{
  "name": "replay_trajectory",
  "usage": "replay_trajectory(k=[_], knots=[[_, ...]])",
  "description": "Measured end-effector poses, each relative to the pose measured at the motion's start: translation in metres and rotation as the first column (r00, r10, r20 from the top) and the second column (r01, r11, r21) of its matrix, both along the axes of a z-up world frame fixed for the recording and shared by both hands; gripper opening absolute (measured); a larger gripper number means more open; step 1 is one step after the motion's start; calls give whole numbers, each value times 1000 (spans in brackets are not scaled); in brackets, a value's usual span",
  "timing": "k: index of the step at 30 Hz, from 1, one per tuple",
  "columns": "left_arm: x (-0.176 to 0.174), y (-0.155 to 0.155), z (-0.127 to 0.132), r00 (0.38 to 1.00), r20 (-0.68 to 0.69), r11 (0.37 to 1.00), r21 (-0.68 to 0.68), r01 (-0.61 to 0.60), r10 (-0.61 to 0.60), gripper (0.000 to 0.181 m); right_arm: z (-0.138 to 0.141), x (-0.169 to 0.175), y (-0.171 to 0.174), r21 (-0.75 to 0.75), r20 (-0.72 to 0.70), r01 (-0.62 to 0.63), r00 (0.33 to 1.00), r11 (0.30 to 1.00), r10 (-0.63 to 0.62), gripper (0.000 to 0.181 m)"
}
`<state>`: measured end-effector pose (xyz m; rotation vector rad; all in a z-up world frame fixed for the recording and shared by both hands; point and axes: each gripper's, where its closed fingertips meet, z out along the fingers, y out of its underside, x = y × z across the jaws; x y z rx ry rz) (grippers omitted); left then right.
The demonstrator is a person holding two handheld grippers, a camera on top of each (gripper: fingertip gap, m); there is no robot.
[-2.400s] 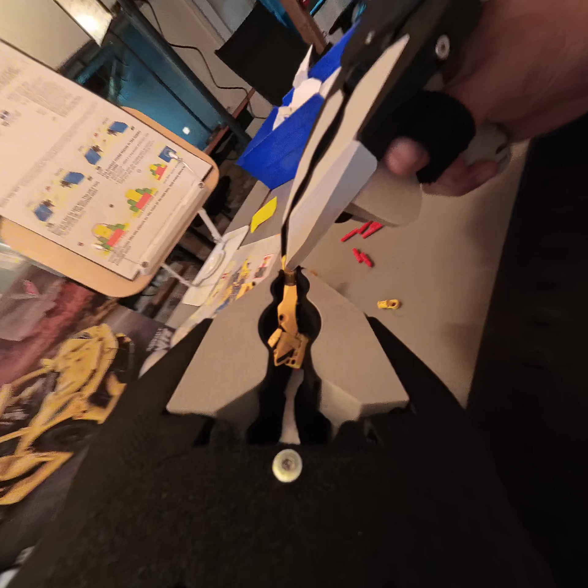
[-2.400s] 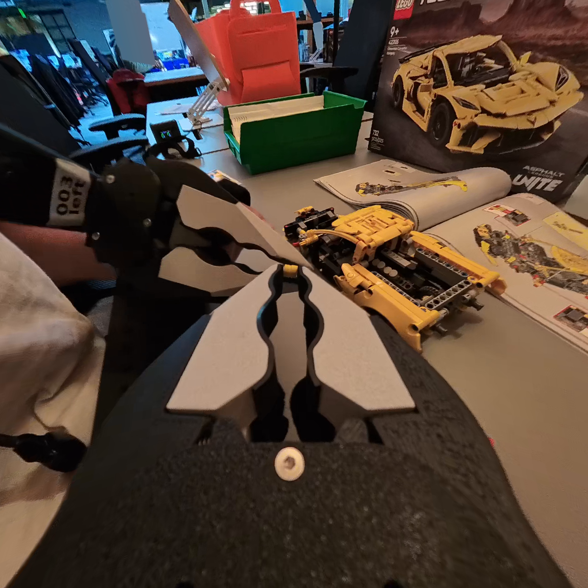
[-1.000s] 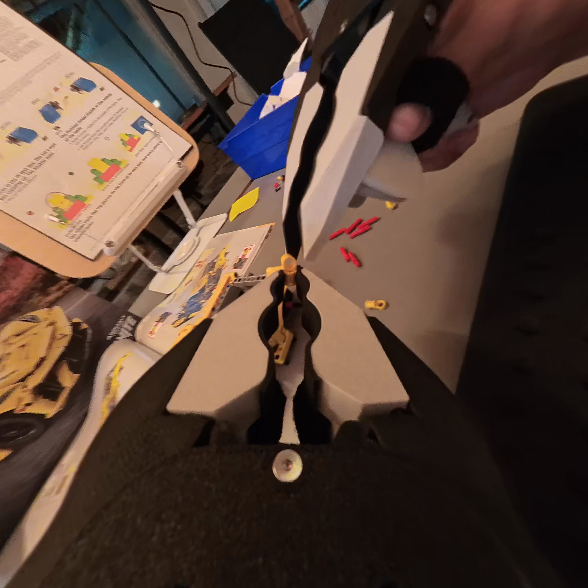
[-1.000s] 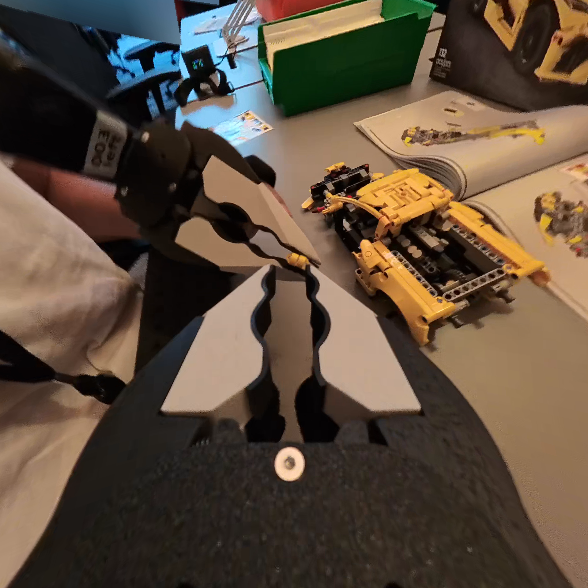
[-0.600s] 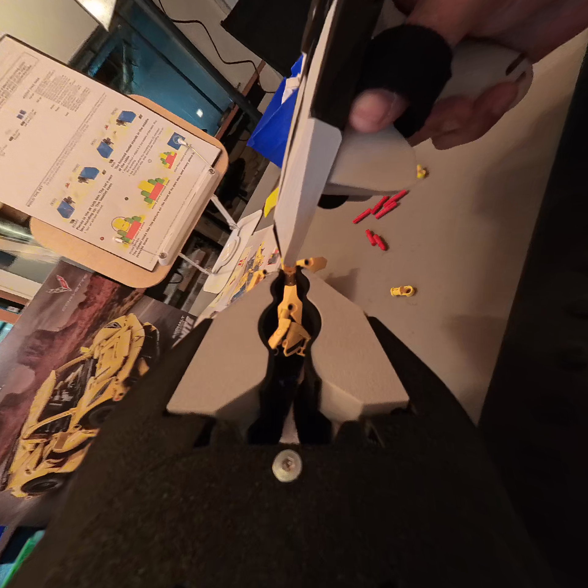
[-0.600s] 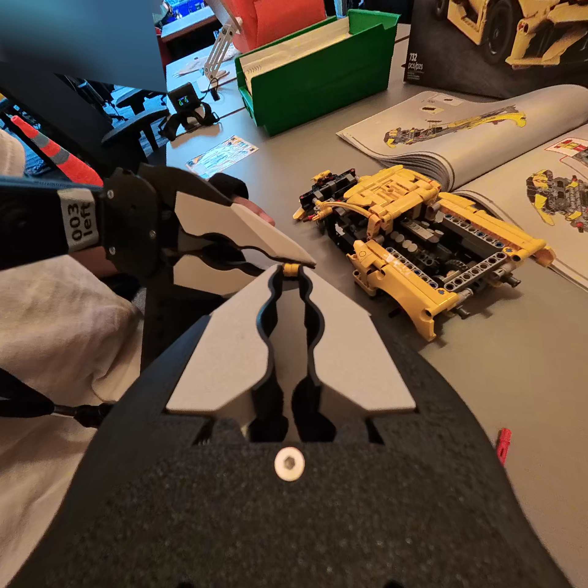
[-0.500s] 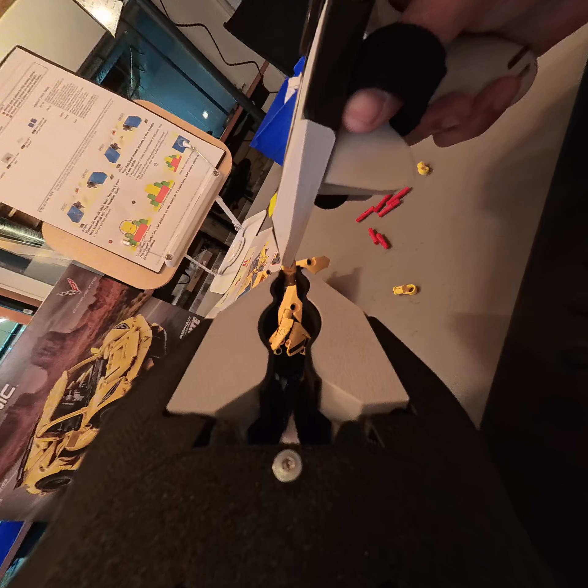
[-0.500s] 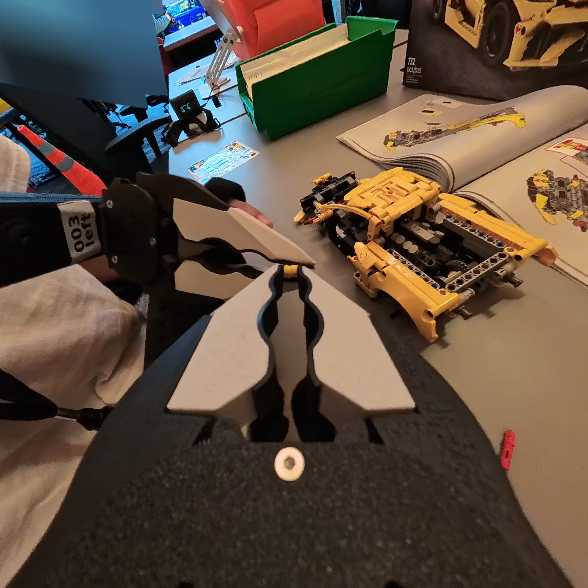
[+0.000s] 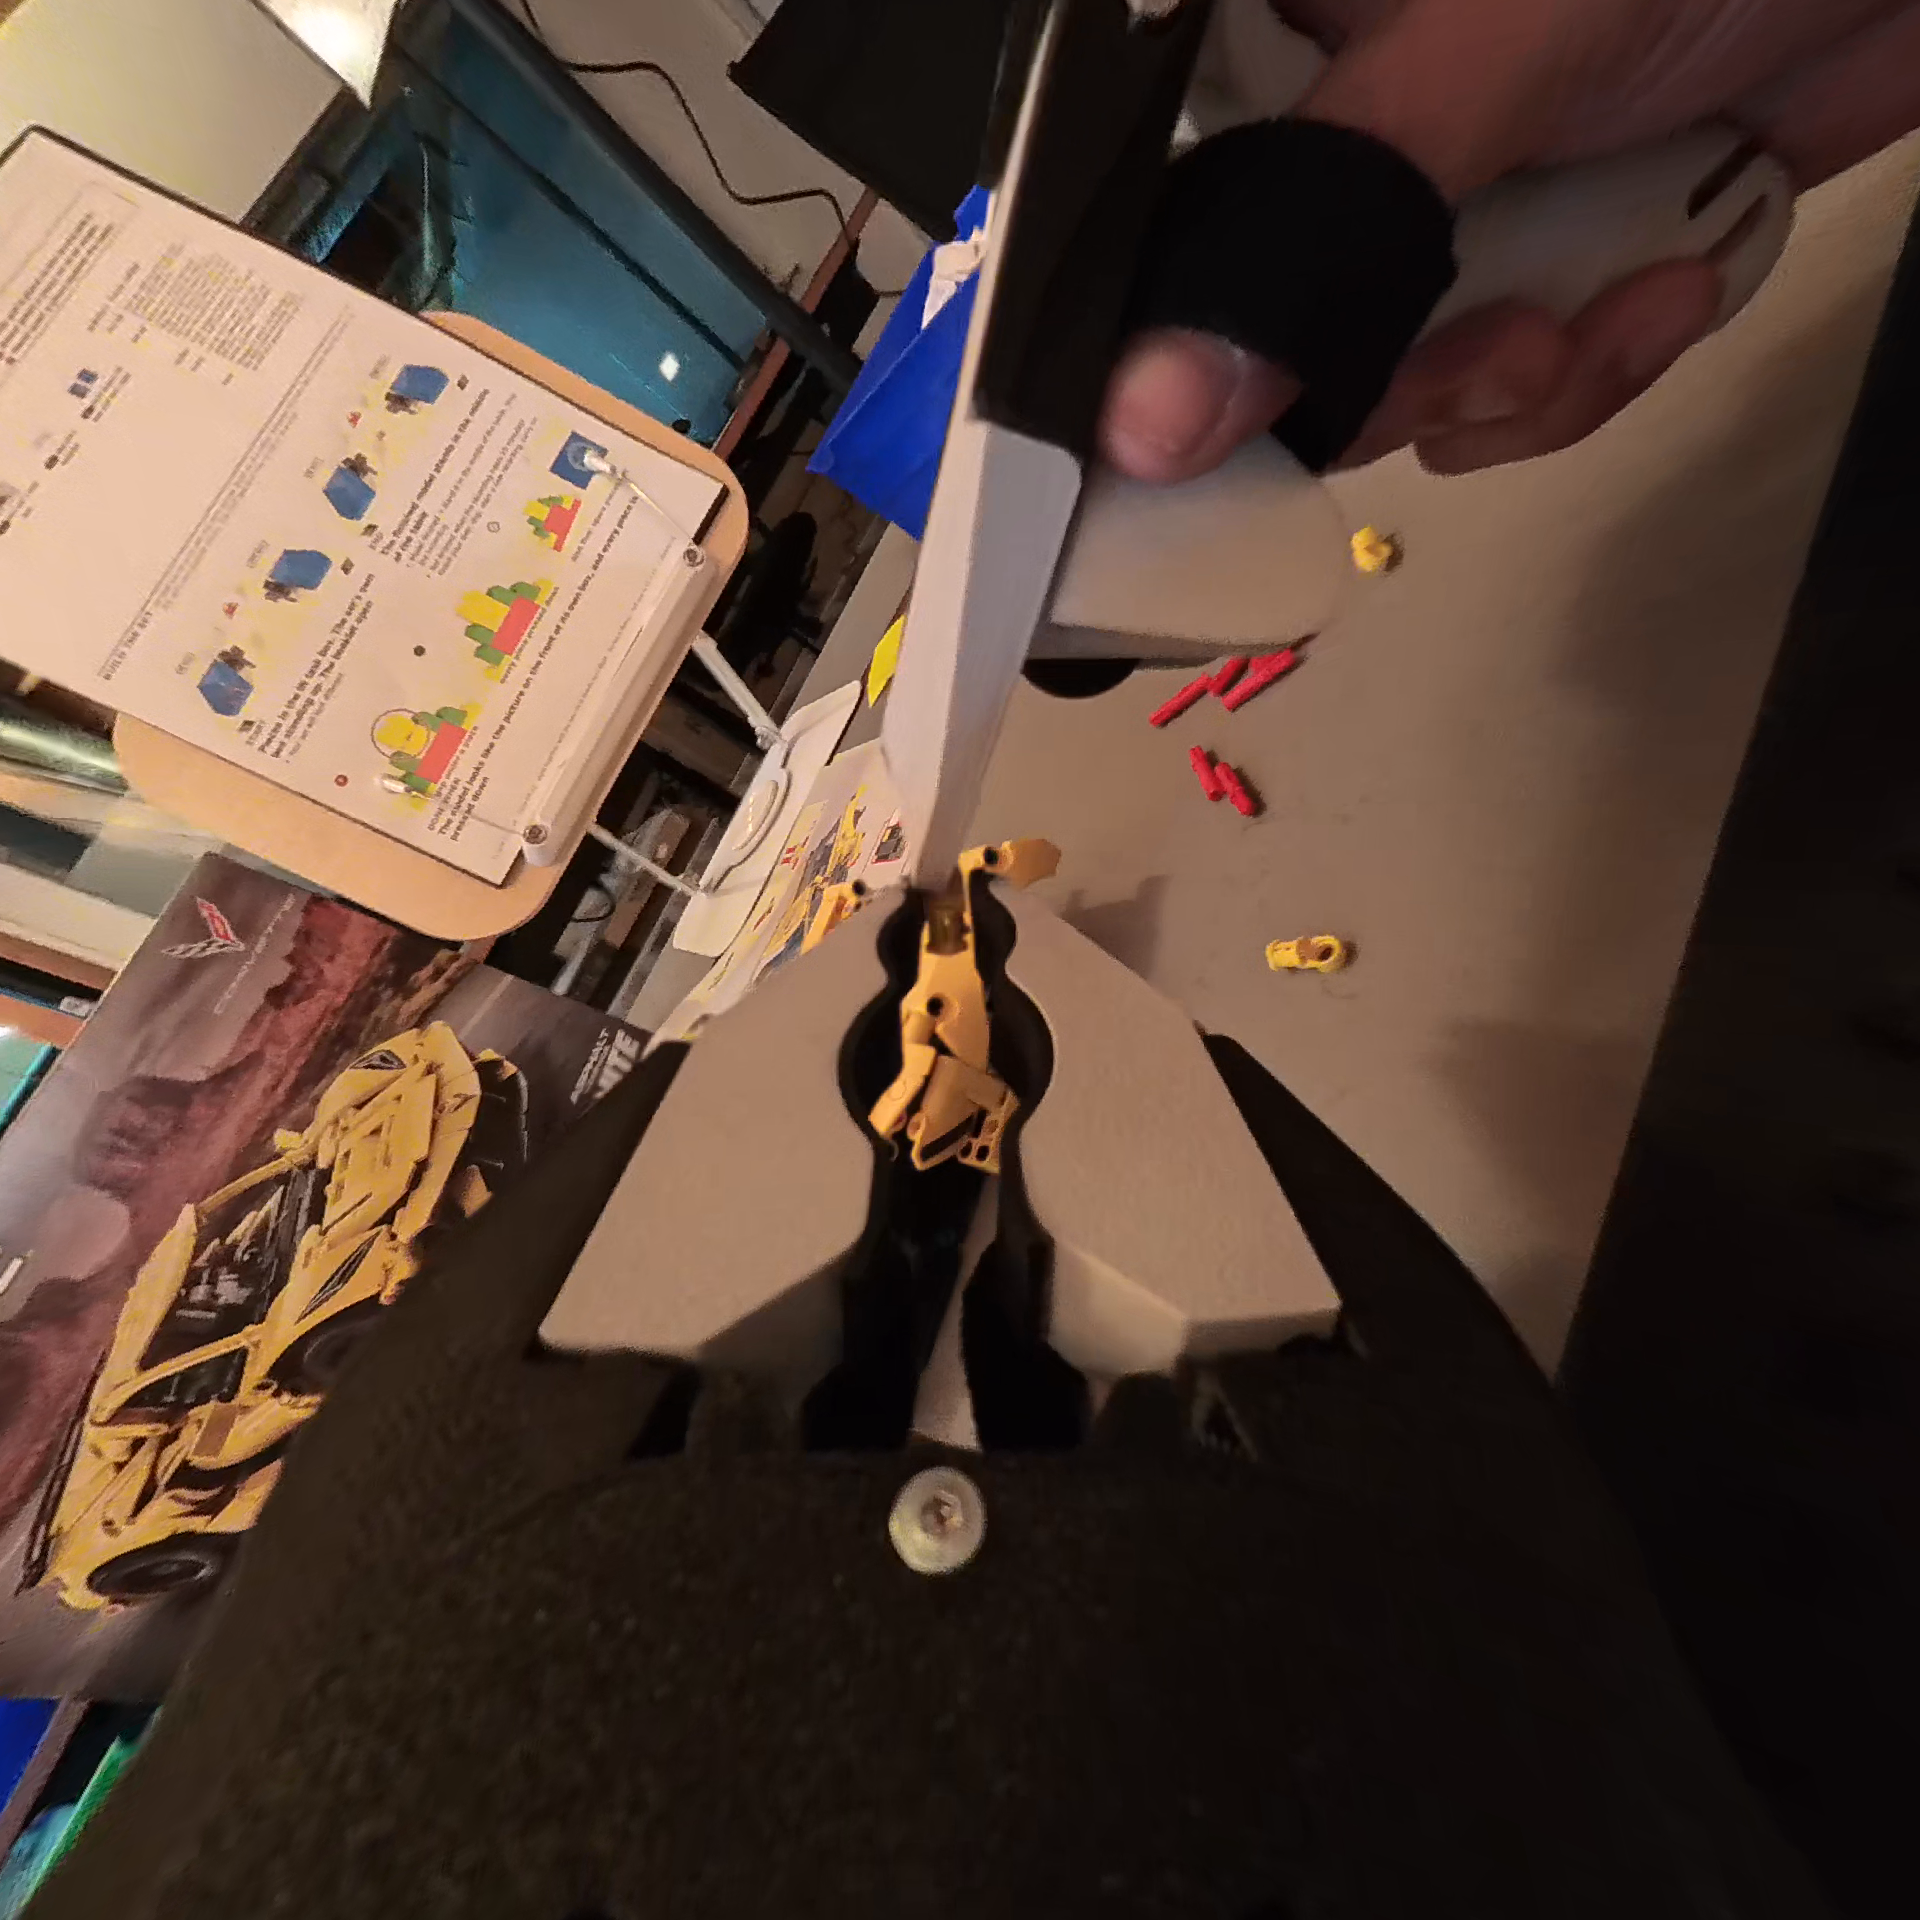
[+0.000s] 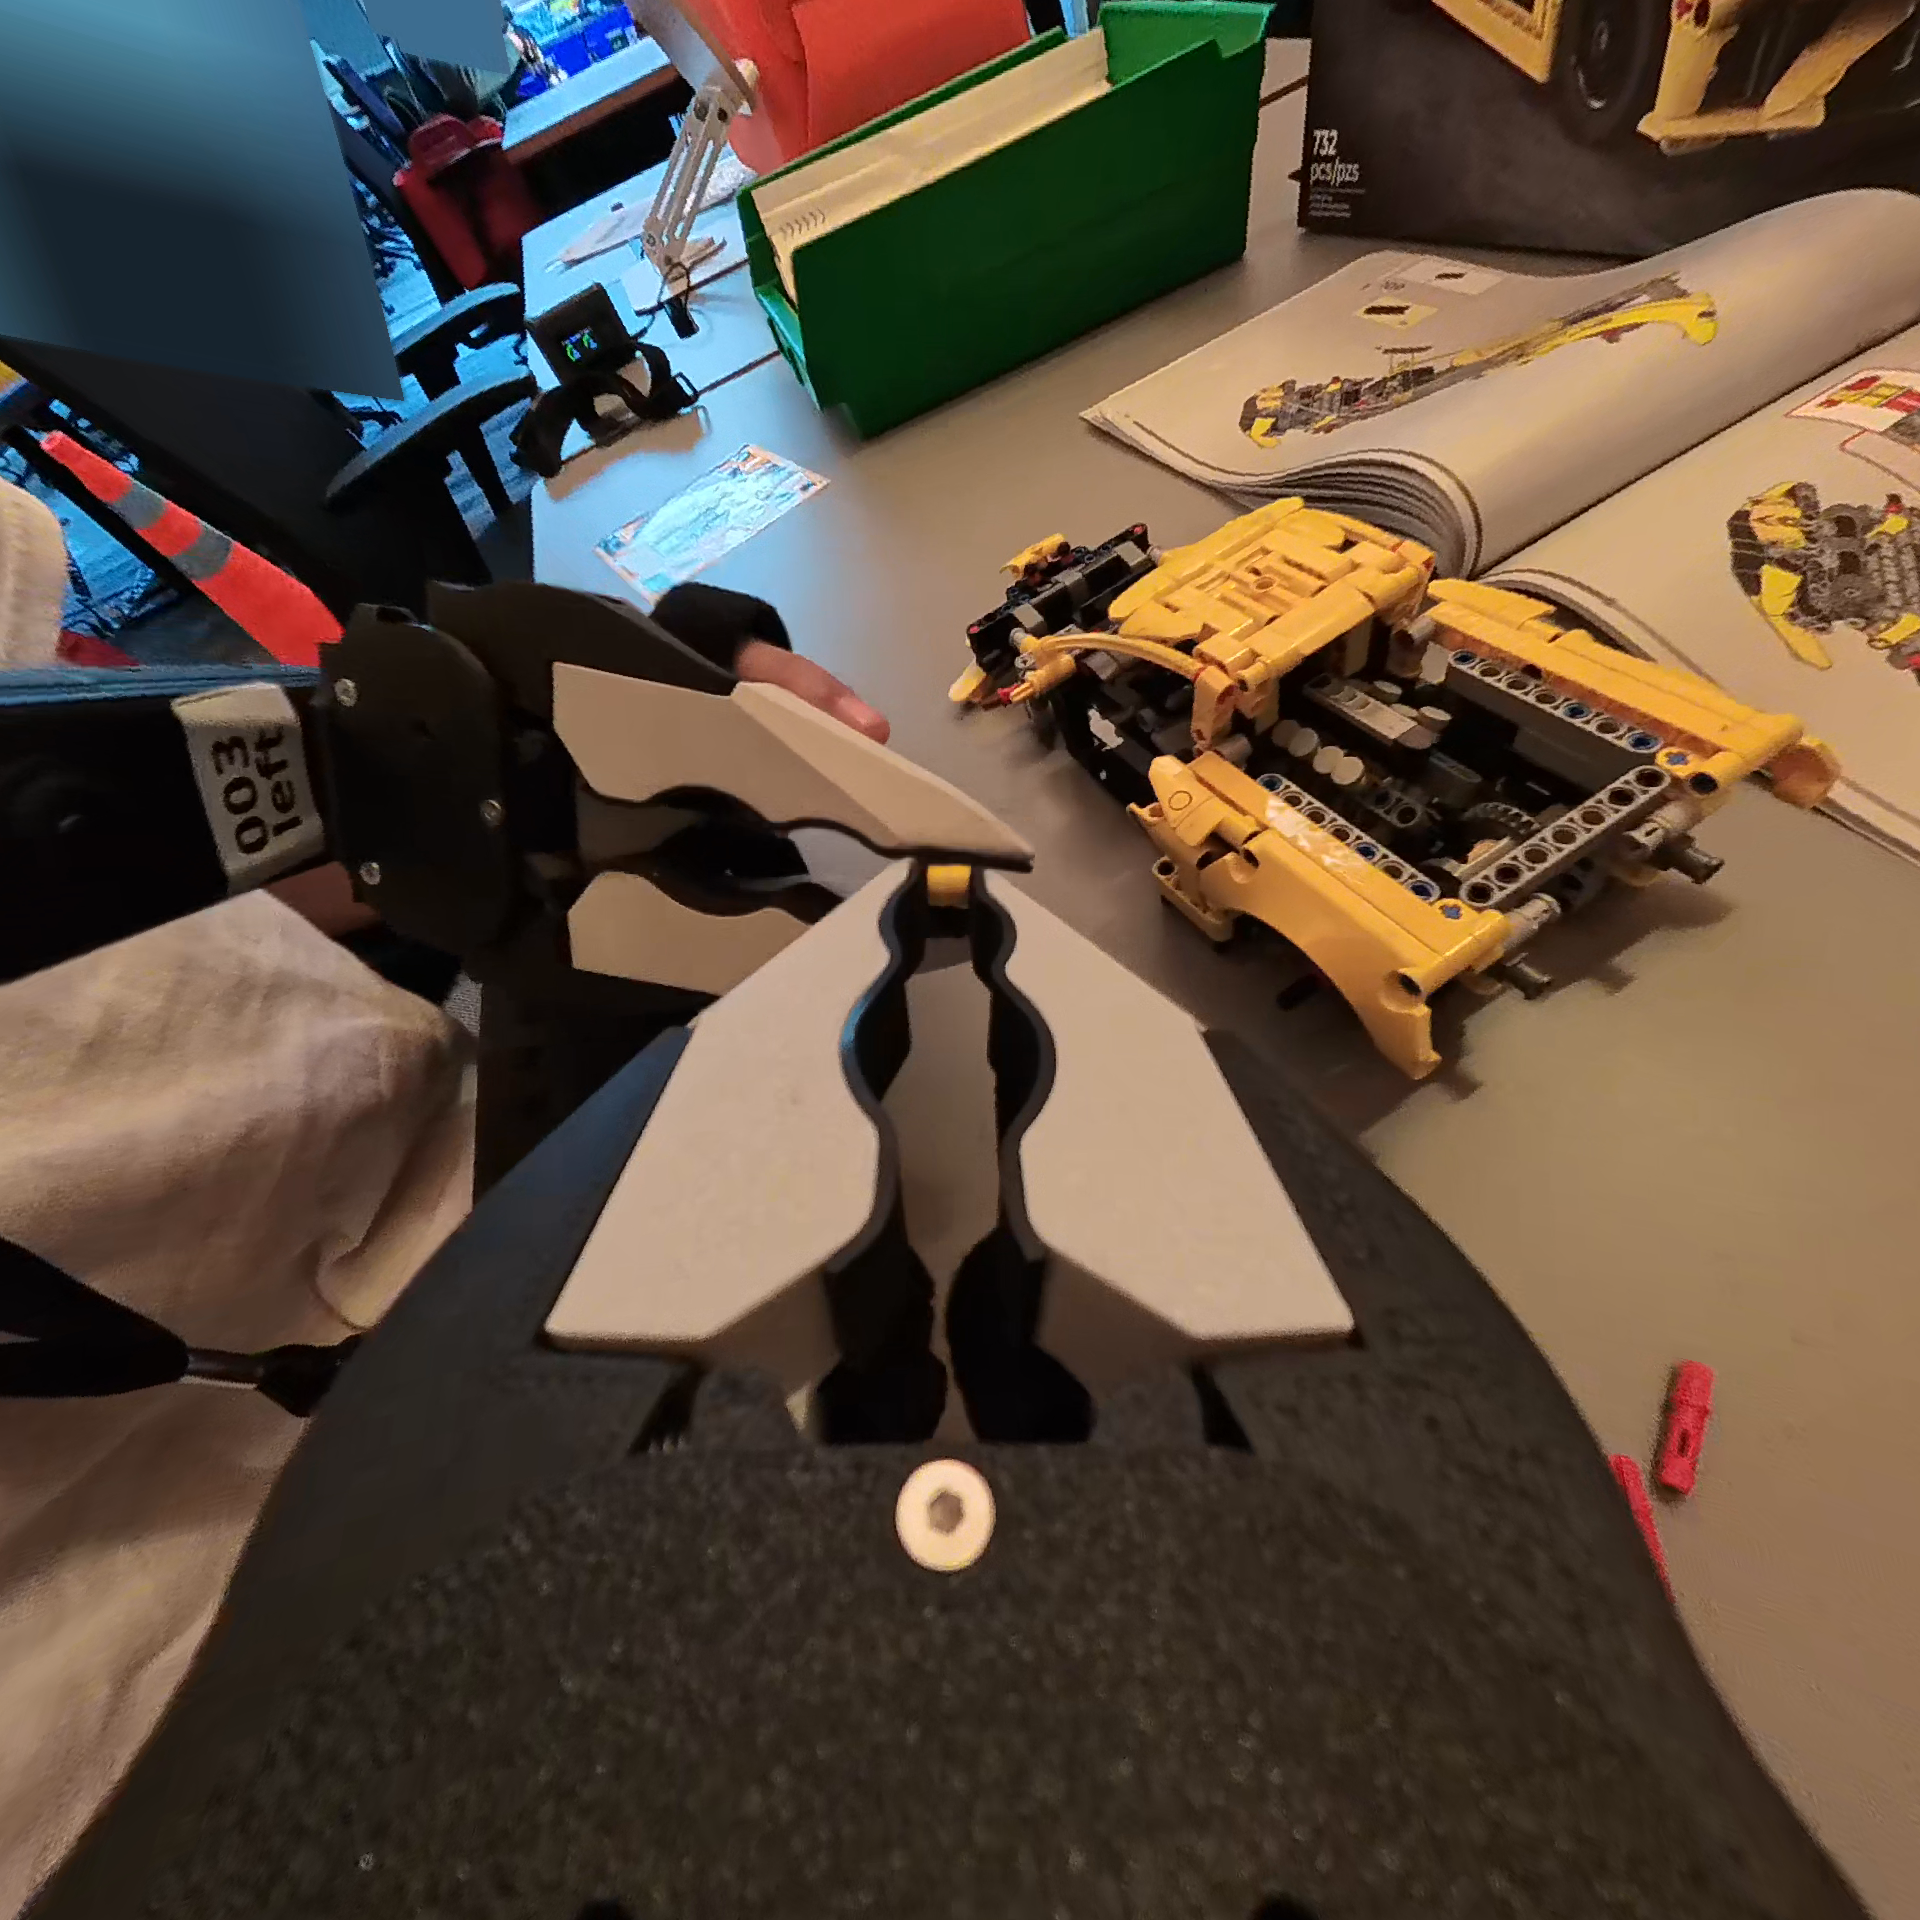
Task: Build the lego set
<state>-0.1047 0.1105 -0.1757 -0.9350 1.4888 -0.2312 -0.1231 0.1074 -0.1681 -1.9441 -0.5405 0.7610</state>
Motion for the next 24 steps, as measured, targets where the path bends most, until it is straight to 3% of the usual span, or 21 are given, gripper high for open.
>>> replay_trajectory(k=[18, 24], knots=[[-1, 7, -3, 1000, -18, 1000, 8, -26, 26, 7, -3, 1, 5, 31, 68, 58, 996, 998, -60, 6], [-4, 10, -2, 1000, -5, 990, -139, -5, 4, 6, 2, -1, 5, 75, -24, 30, 999, 997, -29, 9]])
